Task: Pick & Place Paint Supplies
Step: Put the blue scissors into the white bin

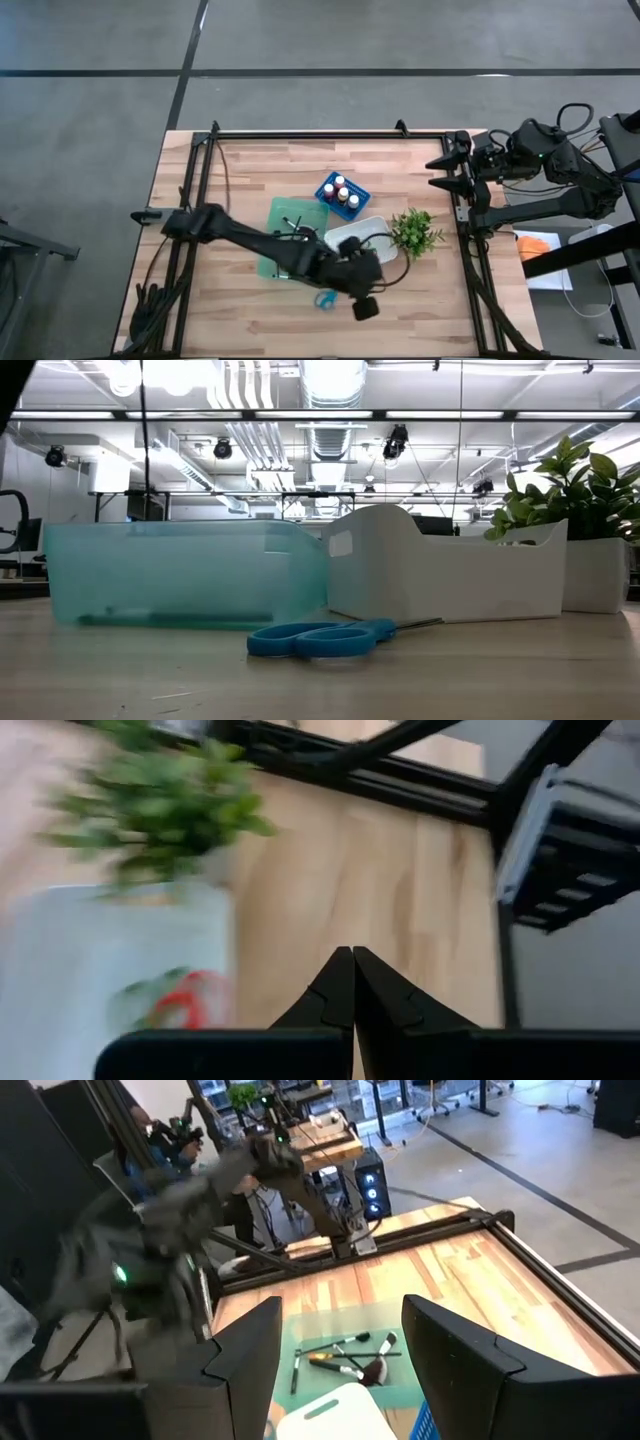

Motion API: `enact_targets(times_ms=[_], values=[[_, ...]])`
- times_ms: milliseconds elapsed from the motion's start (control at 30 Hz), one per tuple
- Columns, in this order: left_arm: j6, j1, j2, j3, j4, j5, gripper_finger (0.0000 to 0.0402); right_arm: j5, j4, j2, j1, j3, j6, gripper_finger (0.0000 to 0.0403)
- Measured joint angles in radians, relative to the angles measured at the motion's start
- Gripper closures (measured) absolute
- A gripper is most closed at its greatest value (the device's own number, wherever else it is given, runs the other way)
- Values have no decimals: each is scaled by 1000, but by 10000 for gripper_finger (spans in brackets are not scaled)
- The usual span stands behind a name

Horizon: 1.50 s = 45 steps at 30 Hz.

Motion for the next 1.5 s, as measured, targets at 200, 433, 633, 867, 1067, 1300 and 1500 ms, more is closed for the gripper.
enact_targets(times_ms=[200, 433, 633, 867, 1067, 1300, 1500], values=[[-34, -86, -118, -30, -239, -61, 400, -18, -11, -9, 0, -9, 1, 198], [-33, -243, -153, -98, -267, 2, 376, -25, -11, -20, 0, -19, 4, 198], [-84, -279, -151, -193, -242, 56, 288, -26, -10, -18, 0, -20, 4, 198], [-60, -198, -150, -353, -48, 139, 264, -20, -8, -16, 0, -24, 10, 198], [-60, -195, -150, -463, -36, 153, 283, -18, -8, -16, 0, -27, 15, 198], [-36, -190, -150, -534, 50, 189, 284, -14, -8, -18, 0, -42, 12, 198], [-15, -188, -150, -578, 121, 232, 284, -14, -1, -18, 0, -73, 15, 198]])
